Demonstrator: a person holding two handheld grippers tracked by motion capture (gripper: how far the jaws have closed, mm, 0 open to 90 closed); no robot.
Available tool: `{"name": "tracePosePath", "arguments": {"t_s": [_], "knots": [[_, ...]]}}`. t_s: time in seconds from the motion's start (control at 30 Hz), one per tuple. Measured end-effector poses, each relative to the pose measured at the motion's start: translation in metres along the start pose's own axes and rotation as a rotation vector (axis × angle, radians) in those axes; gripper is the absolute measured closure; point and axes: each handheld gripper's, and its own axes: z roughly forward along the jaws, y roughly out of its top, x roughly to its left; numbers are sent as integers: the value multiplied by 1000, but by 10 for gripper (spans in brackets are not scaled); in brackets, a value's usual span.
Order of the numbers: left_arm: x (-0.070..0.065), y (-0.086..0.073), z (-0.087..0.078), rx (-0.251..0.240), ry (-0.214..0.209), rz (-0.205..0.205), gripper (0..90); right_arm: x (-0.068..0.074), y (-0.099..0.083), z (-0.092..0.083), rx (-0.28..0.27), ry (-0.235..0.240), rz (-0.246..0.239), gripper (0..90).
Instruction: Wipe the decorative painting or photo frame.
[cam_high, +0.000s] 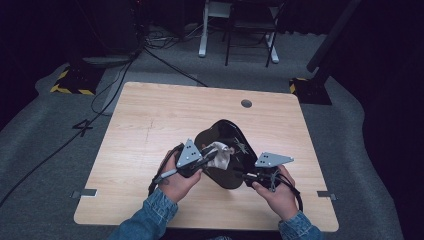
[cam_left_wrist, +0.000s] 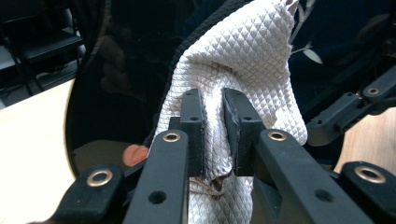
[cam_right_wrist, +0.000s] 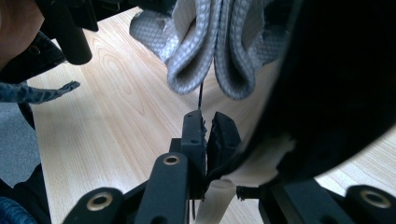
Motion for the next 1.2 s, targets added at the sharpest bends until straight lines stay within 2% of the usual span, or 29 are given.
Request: {"name": "tracePosePath", "arguments": {"t_s": [0.13, 0.37, 0.8, 1.1, 1.2], "knots": [[-3, 0, 1, 2, -2, 14, 789, 0, 0, 0, -1, 0, 3, 782], [3, -3, -1, -2, 6, 7, 790, 1, 0, 1, -9, -3, -2, 781], [25, -10, -8, 10, 85, -17, 789, 2, -1, 0, -13, -7, -5, 781], [47, -20, -14, 21, 158, -60, 789, 2, -2, -1, -11, -5, -4, 781], [48, -21, -14, 21, 161, -63, 789, 2, -2, -1, -13, -5, -3, 780]]}}
